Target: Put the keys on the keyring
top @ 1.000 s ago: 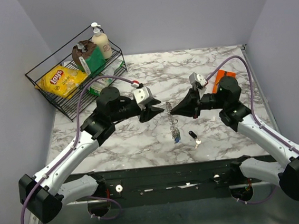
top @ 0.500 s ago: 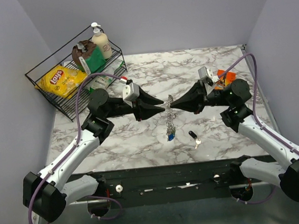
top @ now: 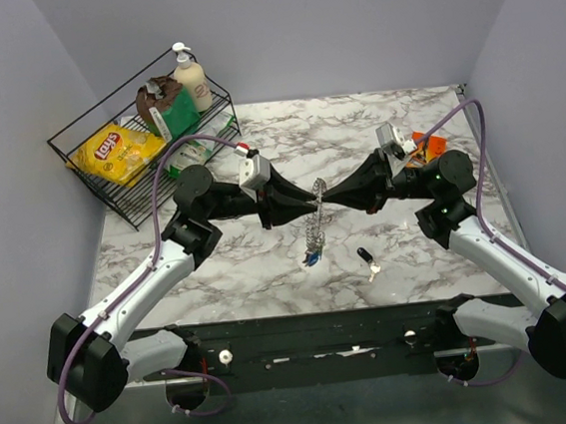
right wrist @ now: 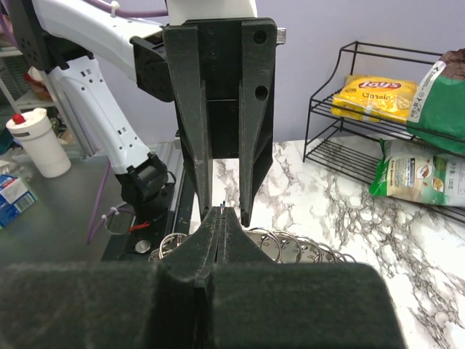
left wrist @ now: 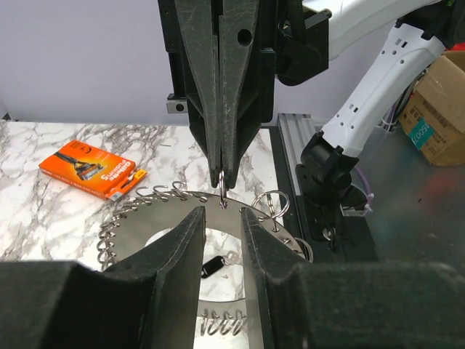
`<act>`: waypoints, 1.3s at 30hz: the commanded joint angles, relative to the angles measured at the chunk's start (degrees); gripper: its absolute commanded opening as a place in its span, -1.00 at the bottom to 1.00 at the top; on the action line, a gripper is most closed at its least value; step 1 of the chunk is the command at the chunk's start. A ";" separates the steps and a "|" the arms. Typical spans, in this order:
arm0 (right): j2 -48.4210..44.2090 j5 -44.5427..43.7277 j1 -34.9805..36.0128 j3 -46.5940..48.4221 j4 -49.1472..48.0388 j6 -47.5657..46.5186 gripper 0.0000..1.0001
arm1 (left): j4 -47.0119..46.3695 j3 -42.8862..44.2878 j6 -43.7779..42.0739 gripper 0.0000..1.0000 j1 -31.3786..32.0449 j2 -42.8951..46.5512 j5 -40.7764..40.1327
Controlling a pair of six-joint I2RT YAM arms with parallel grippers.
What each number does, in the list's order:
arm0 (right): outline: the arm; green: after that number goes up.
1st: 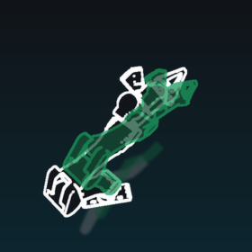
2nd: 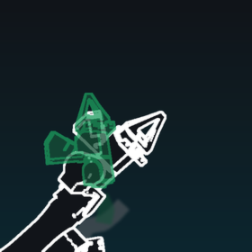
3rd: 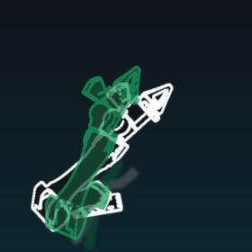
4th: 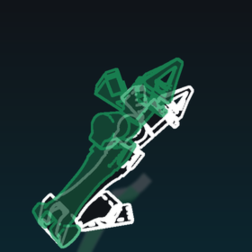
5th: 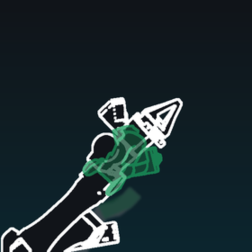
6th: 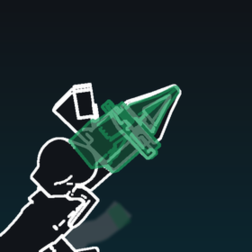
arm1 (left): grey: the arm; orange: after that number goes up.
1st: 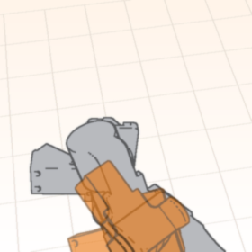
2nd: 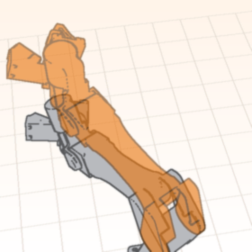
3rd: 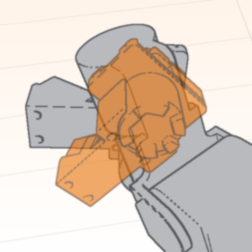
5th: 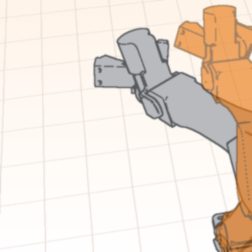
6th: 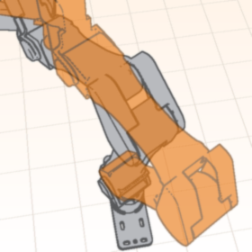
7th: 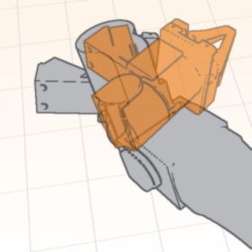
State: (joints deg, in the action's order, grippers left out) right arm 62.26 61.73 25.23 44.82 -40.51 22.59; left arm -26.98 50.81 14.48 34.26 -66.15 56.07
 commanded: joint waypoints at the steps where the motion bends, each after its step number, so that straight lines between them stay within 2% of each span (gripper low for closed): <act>1: 0.14 -0.56 0.25 -0.26 -2.99 0.53 -0.99 | -1.58 1.84 0.46 -0.31 0.46 -0.91 1.85; 10: 0.67 -0.12 0.25 -0.61 -2.29 0.53 -0.99 | -2.37 2.54 0.72 -0.37 0.63 -1.96 1.93; 16: 0.41 -0.21 0.25 -0.96 -1.85 0.26 -0.99 | -0.97 3.16 0.02 -0.71 0.63 -2.58 1.93; 19: 0.49 -0.12 0.25 -1.05 -1.85 0.26 -0.99 | -0.44 3.42 -0.15 -1.00 0.63 -2.67 2.02; 27: -0.12 -0.74 0.25 -1.14 -1.76 0.09 -0.99 | 4.48 4.04 -3.40 -1.00 1.25 -2.40 0.88; 28: -0.21 -0.74 0.25 -1.14 -1.85 0.09 -0.99 | 4.83 4.04 -3.93 -0.94 1.25 -2.32 0.53; 29: -0.12 -0.74 0.25 -1.22 -2.11 0.17 -0.99 | 5.18 4.04 -4.19 -0.79 1.25 -2.32 0.18; 33: -0.12 -0.74 0.25 -1.14 -2.29 0.44 -0.99 | 5.54 3.86 -4.37 -0.64 1.42 -2.23 -0.26; 34: -0.03 -0.65 0.25 -1.05 -2.20 0.44 -0.99 | 5.54 3.86 -4.46 -0.65 1.51 -2.40 -0.35; 38: 0.32 -0.39 0.25 -1.05 -2.38 0.79 -0.99 | 6.33 4.39 -5.08 -1.00 1.51 -2.93 -0.44; 39: 0.32 -0.47 0.25 -1.05 -2.38 0.79 -0.99 | 7.11 4.48 -5.42 -1.00 1.51 -3.11 -0.53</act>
State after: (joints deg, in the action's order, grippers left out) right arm 62.98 61.76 25.19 43.77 -40.58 22.72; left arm -22.26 53.56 10.76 35.35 -68.60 56.34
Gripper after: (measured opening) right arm 0.012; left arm 0.032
